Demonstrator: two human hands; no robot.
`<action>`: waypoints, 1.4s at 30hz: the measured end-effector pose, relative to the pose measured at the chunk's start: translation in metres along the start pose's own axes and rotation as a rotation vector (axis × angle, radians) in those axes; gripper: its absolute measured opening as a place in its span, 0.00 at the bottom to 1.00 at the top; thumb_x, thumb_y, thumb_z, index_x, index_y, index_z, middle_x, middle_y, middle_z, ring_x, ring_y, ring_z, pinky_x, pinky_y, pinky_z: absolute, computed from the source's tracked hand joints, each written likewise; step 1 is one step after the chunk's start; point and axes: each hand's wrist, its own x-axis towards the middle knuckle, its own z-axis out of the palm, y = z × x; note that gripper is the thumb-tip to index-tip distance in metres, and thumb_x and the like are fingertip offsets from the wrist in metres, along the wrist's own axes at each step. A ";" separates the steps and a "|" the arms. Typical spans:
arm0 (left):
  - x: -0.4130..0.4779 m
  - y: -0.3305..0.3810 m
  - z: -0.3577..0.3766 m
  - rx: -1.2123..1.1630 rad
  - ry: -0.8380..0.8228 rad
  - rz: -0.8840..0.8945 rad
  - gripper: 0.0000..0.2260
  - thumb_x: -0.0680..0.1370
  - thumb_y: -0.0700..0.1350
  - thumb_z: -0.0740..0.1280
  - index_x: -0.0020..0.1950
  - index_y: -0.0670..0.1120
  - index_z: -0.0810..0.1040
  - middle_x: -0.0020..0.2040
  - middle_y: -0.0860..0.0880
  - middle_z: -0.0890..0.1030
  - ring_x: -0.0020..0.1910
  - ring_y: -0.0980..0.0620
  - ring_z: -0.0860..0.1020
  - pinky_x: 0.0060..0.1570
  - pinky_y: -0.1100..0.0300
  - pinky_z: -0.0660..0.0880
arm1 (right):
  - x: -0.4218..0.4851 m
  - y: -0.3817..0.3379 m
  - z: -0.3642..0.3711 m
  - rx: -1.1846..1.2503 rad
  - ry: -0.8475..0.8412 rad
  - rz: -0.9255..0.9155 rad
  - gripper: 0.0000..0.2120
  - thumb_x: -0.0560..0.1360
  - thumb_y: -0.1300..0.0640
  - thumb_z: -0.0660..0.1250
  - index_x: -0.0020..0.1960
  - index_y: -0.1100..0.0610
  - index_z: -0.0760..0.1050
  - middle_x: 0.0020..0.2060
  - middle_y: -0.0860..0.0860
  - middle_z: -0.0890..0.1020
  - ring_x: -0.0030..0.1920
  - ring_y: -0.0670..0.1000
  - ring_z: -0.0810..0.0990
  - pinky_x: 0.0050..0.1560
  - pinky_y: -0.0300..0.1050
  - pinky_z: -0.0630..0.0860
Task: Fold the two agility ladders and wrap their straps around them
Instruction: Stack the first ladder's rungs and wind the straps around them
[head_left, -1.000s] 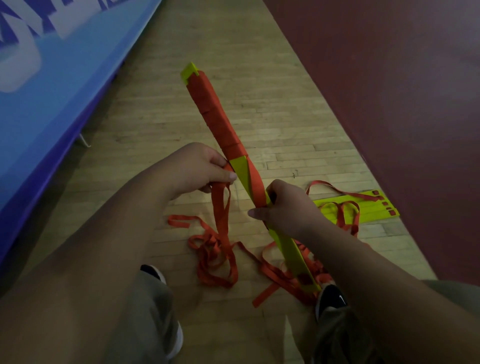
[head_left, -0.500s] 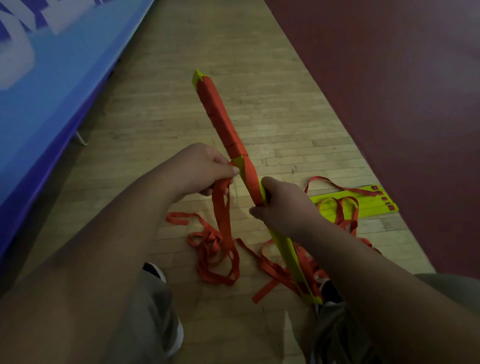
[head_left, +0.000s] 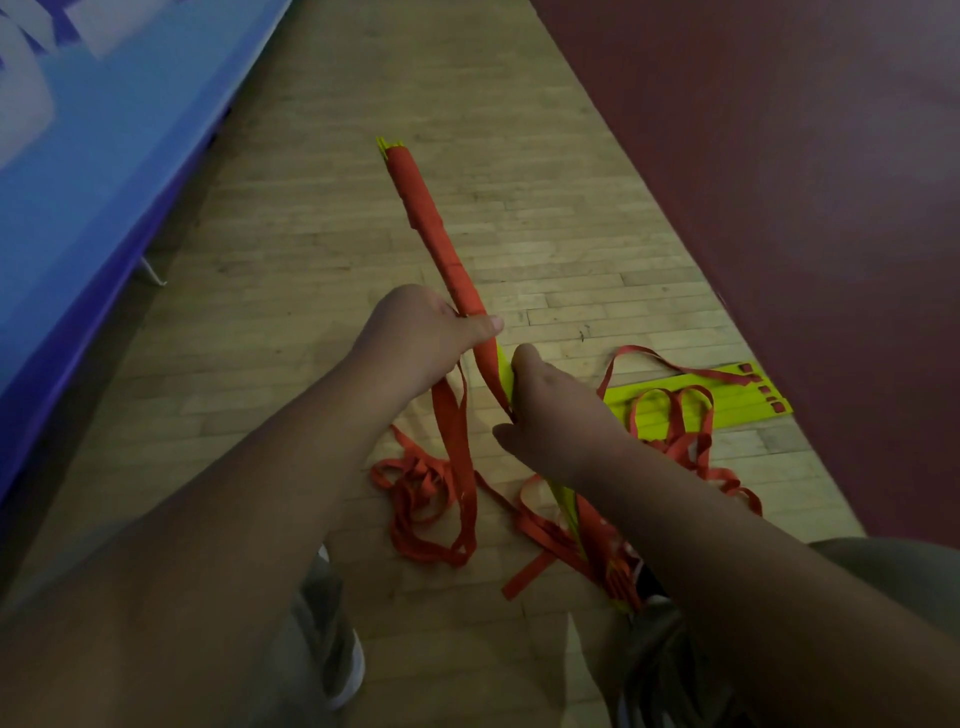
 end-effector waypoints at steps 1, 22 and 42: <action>0.002 -0.001 -0.001 -0.014 0.004 -0.002 0.18 0.78 0.60 0.78 0.41 0.47 0.83 0.37 0.48 0.82 0.39 0.50 0.81 0.39 0.56 0.72 | 0.000 -0.001 0.000 0.013 -0.008 0.002 0.24 0.78 0.53 0.78 0.56 0.50 0.61 0.44 0.46 0.74 0.46 0.54 0.78 0.39 0.47 0.71; 0.035 -0.027 -0.040 -0.068 -0.037 0.161 0.07 0.77 0.56 0.80 0.46 0.55 0.89 0.31 0.55 0.82 0.35 0.54 0.81 0.44 0.49 0.81 | 0.008 0.011 -0.022 0.644 -0.125 0.149 0.07 0.78 0.51 0.81 0.50 0.52 0.84 0.31 0.42 0.80 0.30 0.41 0.77 0.38 0.41 0.73; 0.019 -0.017 -0.027 -0.029 0.000 0.118 0.15 0.77 0.61 0.78 0.43 0.48 0.88 0.37 0.50 0.87 0.40 0.51 0.87 0.49 0.48 0.86 | 0.007 0.004 -0.008 0.416 0.091 0.108 0.15 0.76 0.49 0.81 0.46 0.51 0.75 0.40 0.50 0.82 0.40 0.49 0.82 0.38 0.46 0.75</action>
